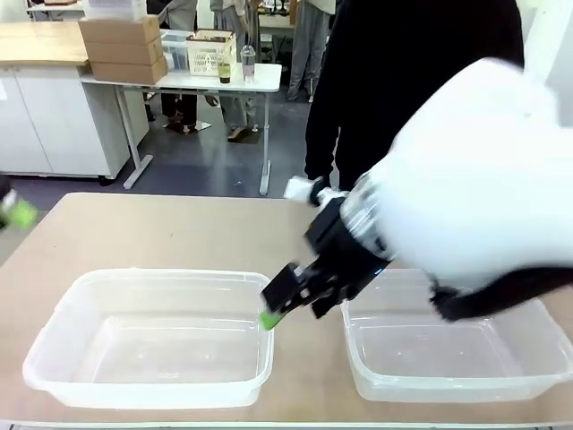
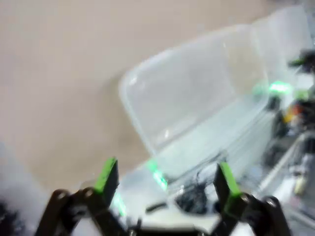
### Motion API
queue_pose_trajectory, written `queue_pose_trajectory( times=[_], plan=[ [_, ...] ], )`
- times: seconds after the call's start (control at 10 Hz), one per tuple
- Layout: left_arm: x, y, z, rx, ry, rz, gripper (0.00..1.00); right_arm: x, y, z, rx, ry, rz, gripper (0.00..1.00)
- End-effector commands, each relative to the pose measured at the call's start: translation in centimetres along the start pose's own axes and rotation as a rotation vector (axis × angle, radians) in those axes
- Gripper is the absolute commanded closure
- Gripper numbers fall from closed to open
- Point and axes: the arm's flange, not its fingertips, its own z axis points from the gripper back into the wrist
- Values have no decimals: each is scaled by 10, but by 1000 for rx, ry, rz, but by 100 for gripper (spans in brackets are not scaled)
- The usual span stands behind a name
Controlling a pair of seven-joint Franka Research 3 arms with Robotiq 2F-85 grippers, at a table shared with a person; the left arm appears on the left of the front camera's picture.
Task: Sort the waste into each basket.
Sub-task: Pick up the Organizing box on the left side of the table and lift it.
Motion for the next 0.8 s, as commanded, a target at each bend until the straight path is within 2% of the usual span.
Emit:
queue_pose_trajectory(
  times=[0.0, 0.1, 0.3, 0.4, 0.5, 0.6, 0.7],
  plan=[
    [-15, -29, -21, -85, 253, -119, 0, 2, -11, 21, 22, 10, -52, 0],
    [0, 0, 0, 0, 0, 0, 0, 2, -11, 21, 22, 10, -52, 0],
    [0, 0, 0, 0, 0, 0, 0, 2, -11, 21, 22, 10, -52, 0],
    [-6, -14, -10, -15, 95, -42, 0, 6, -10, 12, 20, -1, -29, 0],
    [-14, -25, -31, 123, 49, 166, 0, 20, -2, -8, -37, -60, -225, 0],
    [-25, -37, -56, 284, -6, 284, 0, 30, 3, -26, -97, -124, -324, 0],
    [-38, -48, -80, 332, -15, 292, 0, 35, 7, -41, -162, -126, -366, 0]
  ],
)
